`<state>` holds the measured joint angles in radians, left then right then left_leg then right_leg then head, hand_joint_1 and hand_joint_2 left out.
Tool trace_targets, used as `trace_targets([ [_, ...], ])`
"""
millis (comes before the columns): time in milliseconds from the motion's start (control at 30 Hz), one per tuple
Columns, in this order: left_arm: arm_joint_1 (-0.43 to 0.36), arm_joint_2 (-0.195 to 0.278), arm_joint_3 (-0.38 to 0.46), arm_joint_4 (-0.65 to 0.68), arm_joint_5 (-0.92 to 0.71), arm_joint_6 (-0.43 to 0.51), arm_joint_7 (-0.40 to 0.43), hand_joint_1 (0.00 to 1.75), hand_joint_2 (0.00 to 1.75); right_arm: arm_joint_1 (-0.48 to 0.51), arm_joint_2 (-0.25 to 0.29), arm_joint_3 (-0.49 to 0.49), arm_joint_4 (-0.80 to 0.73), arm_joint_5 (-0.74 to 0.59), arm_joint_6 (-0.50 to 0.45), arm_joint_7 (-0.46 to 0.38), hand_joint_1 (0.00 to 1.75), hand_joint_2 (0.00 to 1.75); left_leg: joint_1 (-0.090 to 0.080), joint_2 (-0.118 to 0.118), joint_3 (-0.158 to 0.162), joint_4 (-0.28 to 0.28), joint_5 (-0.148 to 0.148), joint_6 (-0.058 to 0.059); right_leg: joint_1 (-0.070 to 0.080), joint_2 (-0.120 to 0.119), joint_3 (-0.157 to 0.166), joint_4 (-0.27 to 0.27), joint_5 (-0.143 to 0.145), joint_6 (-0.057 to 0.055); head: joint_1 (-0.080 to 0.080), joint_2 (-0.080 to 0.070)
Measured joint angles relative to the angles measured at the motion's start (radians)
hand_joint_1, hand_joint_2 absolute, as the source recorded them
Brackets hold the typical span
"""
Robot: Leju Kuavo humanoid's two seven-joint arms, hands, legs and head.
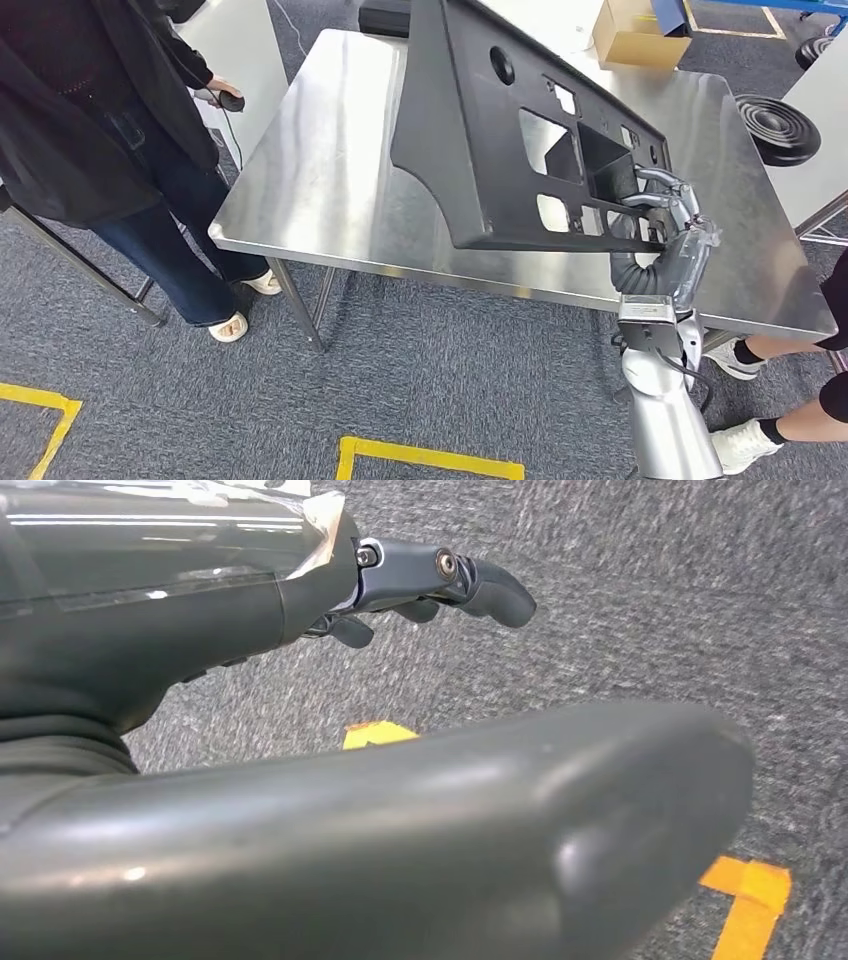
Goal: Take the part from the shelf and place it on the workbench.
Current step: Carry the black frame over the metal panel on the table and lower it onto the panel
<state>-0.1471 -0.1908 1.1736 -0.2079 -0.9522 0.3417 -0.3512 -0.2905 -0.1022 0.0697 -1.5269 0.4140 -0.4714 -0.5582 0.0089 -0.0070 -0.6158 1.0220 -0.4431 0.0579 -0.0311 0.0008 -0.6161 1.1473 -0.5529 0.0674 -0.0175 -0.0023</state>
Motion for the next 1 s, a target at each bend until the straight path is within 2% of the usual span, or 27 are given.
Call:
trace_targets([
  [67, 0.0, 0.0, 0.0, 0.0, 0.0, 0.0, 0.0, 0.0, 0.0, 0.001, -0.001, -0.001, 0.001, 0.0, 0.001, 0.0, 1.75, 1.75, -0.006, -0.001, 0.011, 0.0, -0.01, 0.01, 0.004, 0.0, -0.087, 0.134, -0.03, -0.003, 0.001, 0.0],
  [100, 0.0, 0.0, 0.0, 0.0, 0.0, 0.0, 0.0, 0.0, 0.0, 0.002, -0.002, -0.001, 0.002, 0.0, 0.002, 0.0, 1.75, 1.75, -0.009, -0.002, 0.018, 0.0, -0.016, 0.012, 0.006, 0.0, -0.114, 0.163, -0.025, 0.001, 0.001, 0.0],
  [133, 0.001, 0.0, 0.0, 0.0, 0.0, 0.0, 0.0, 0.0, 0.0, 0.002, -0.003, -0.001, 0.003, 0.0, 0.002, 0.001, 1.75, 1.75, -0.012, -0.004, 0.027, 0.0, -0.023, 0.013, 0.007, 0.0, -0.12, 0.15, -0.004, 0.007, 0.001, 0.0],
  [167, 0.001, -0.001, 0.0, 0.0, 0.0, 0.0, 0.0, 0.0, 0.0, 0.001, -0.004, -0.001, 0.003, 0.0, 0.003, 0.001, 1.75, 1.75, -0.013, -0.006, 0.037, 0.0, -0.03, 0.012, 0.007, 0.0, -0.105, 0.096, 0.032, 0.014, 0.001, 0.0],
  [200, 0.001, -0.001, 0.0, 0.0, 0.0, 0.0, 0.0, 0.0, 0.0, 0.0, -0.004, -0.001, 0.004, 0.0, 0.003, 0.001, 1.75, 1.75, -0.014, -0.008, 0.046, 0.0, -0.037, 0.01, 0.008, 0.0, -0.077, 0.02, 0.072, 0.019, 0.002, 0.0],
  [233, 0.001, -0.001, 0.0, 0.0, 0.0, 0.0, 0.0, 0.0, 0.0, -0.001, -0.005, -0.001, 0.004, 0.0, 0.003, 0.001, 1.75, 1.75, -0.017, -0.01, 0.054, 0.001, -0.046, 0.007, 0.012, 0.0, -0.047, -0.048, 0.104, 0.018, 0.003, 0.0],
  [267, 0.001, -0.001, 0.0, 0.0, 0.0, 0.0, 0.0, 0.0, 0.0, -0.003, -0.006, -0.001, 0.004, 0.0, 0.003, 0.001, 1.75, 1.75, -0.02, -0.011, 0.06, 0.002, -0.053, 0.002, 0.015, -0.001, -0.024, -0.098, 0.124, 0.012, 0.003, 0.0],
  [333, 0.001, -0.001, 0.0, 0.0, 0.002, 0.0, -0.002, 0.0, 0.0, -0.004, -0.006, -0.002, 0.004, 0.0, 0.004, 0.001, 1.75, 1.75, -0.024, -0.012, 0.065, 0.001, -0.064, -0.007, 0.021, 0.0, -0.009, -0.126, 0.128, -0.007, 0.002, 0.0],
  [433, 0.0, 0.0, 0.0, 0.0, 0.007, -0.002, -0.009, 0.0, 0.0, -0.004, -0.005, -0.001, 0.003, 0.0, 0.006, 0.002, 1.75, 1.75, -0.019, -0.01, 0.06, 0.021, -0.082, -0.024, 0.009, 0.001, 0.002, -0.132, 0.121, -0.028, -0.001, 0.0],
  [467, 0.0, 0.0, 0.0, 0.0, 0.008, -0.005, -0.011, 0.0, 0.0, -0.004, -0.004, -0.001, 0.003, 0.001, 0.007, 0.001, 1.75, 1.75, -0.016, -0.008, 0.042, 0.058, -0.099, -0.032, 0.004, 0.001, 0.01, -0.134, 0.117, -0.035, -0.003, 0.0],
  [500, 0.001, 0.0, 0.0, 0.0, 0.009, -0.007, -0.012, 0.0, 0.0, -0.004, -0.004, -0.001, 0.003, 0.001, 0.007, 0.001, 1.75, 1.75, -0.013, -0.006, 0.011, 0.115, -0.121, -0.039, 0.003, 0.0, 0.016, -0.134, 0.112, -0.042, -0.004, 0.0],
  [567, 0.002, 0.001, 0.0, 0.0, 0.01, -0.01, -0.012, 0.0, 0.0, -0.004, -0.001, 0.0, 0.006, 0.001, 0.007, 0.001, 1.75, 1.75, -0.005, -0.003, -0.074, 0.247, -0.16, -0.05, 0.002, -0.001, 0.027, -0.134, 0.103, -0.05, -0.005, 0.0],
  [600, 0.004, 0.002, 0.0, 0.0, 0.01, -0.011, -0.012, 0.0, 0.0, -0.004, 0.001, 0.0, 0.008, 0.001, 0.007, 0.001, 1.75, 1.75, -0.002, -0.002, -0.106, 0.284, -0.158, -0.054, 0.002, -0.001, 0.032, -0.134, 0.098, -0.05, -0.005, 0.0],
  [633, 0.005, 0.003, 0.0, 0.0, 0.011, -0.011, -0.012, 0.0, 0.0, -0.004, 0.003, 0.001, 0.01, 0.001, 0.008, 0.001, 1.75, 1.75, 0.002, 0.0, -0.121, 0.283, -0.136, -0.057, 0.0, 0.0, 0.039, -0.134, 0.092, -0.049, -0.005, 0.0],
  [667, 0.006, 0.004, 0.0, 0.0, 0.012, -0.011, -0.012, 0.0, 0.0, -0.004, 0.005, 0.001, 0.013, 0.001, 0.008, 0.001, 1.75, 1.75, 0.006, 0.001, -0.114, 0.243, -0.096, -0.059, -0.002, 0.001, 0.048, -0.134, 0.085, -0.045, -0.005, 0.0],
  [700, 0.006, 0.005, 0.0, 0.0, 0.012, -0.012, -0.012, 0.0, 0.0, -0.004, 0.006, 0.002, 0.015, 0.001, 0.008, 0.001, 1.75, 1.75, 0.009, 0.003, -0.092, 0.176, -0.048, -0.06, -0.004, 0.002, 0.058, -0.134, 0.078, -0.04, -0.005, 0.0],
  [733, 0.006, 0.007, 0.0, 0.0, 0.013, -0.012, -0.012, 0.0, 0.0, -0.005, 0.008, 0.002, 0.016, 0.001, 0.008, 0.001, 1.75, 1.75, 0.011, 0.004, -0.065, 0.108, -0.014, -0.062, -0.003, 0.003, 0.066, -0.134, 0.07, -0.034, -0.005, 0.0],
  [767, 0.006, 0.007, 0.0, 0.0, 0.015, -0.012, -0.013, 0.0, 0.0, -0.008, 0.009, 0.003, 0.016, 0.001, 0.008, 0.001, 1.75, 1.75, 0.01, 0.004, -0.041, 0.057, 0.005, -0.06, -0.001, 0.004, 0.071, -0.134, 0.064, -0.027, -0.006, 0.0],
  [800, 0.006, 0.008, 0.0, 0.0, 0.016, -0.012, -0.014, 0.0, 0.0, -0.01, 0.01, 0.003, 0.017, 0.001, 0.008, 0.001, 1.75, 1.75, 0.008, 0.004, -0.026, 0.027, 0.01, -0.056, 0.001, 0.004, 0.074, -0.135, 0.059, -0.02, -0.005, 0.0],
  [833, 0.007, 0.008, 0.0, 0.0, 0.018, -0.012, -0.015, 0.0, 0.0, -0.012, 0.012, 0.004, 0.017, 0.002, 0.008, 0.001, 1.75, 1.75, 0.004, 0.002, -0.021, 0.02, 0.002, -0.049, 0.004, 0.005, 0.076, -0.138, 0.057, -0.013, -0.005, 0.0],
  [933, 0.008, 0.009, 0.001, 0.0, 0.02, -0.013, -0.017, 0.0, 0.0, -0.016, 0.016, 0.006, 0.017, 0.003, 0.009, 0.002, 1.75, 1.75, 0.001, 0.0, -0.01, 0.009, 0.0, -0.021, 0.002, 0.003, 0.076, -0.135, 0.048, 0.003, -0.005, 0.0],
  [967, 0.008, 0.009, 0.001, 0.0, 0.02, -0.012, -0.017, 0.0, 0.0, -0.019, 0.016, 0.008, 0.017, 0.003, 0.009, 0.003, 1.75, 1.75, 0.001, 0.0, -0.005, 0.005, -0.001, -0.013, 0.002, 0.002, 0.062, -0.107, 0.036, 0.003, -0.003, 0.0],
  [1000, 0.008, 0.009, 0.001, 0.0, 0.02, -0.012, -0.017, 0.0, 0.0, -0.022, 0.017, 0.009, 0.017, 0.002, 0.01, 0.004, 1.75, 1.75, 0.002, 0.0, 0.001, 0.003, -0.002, -0.005, 0.001, 0.001, 0.035, -0.057, 0.018, 0.0, -0.001, 0.0],
])
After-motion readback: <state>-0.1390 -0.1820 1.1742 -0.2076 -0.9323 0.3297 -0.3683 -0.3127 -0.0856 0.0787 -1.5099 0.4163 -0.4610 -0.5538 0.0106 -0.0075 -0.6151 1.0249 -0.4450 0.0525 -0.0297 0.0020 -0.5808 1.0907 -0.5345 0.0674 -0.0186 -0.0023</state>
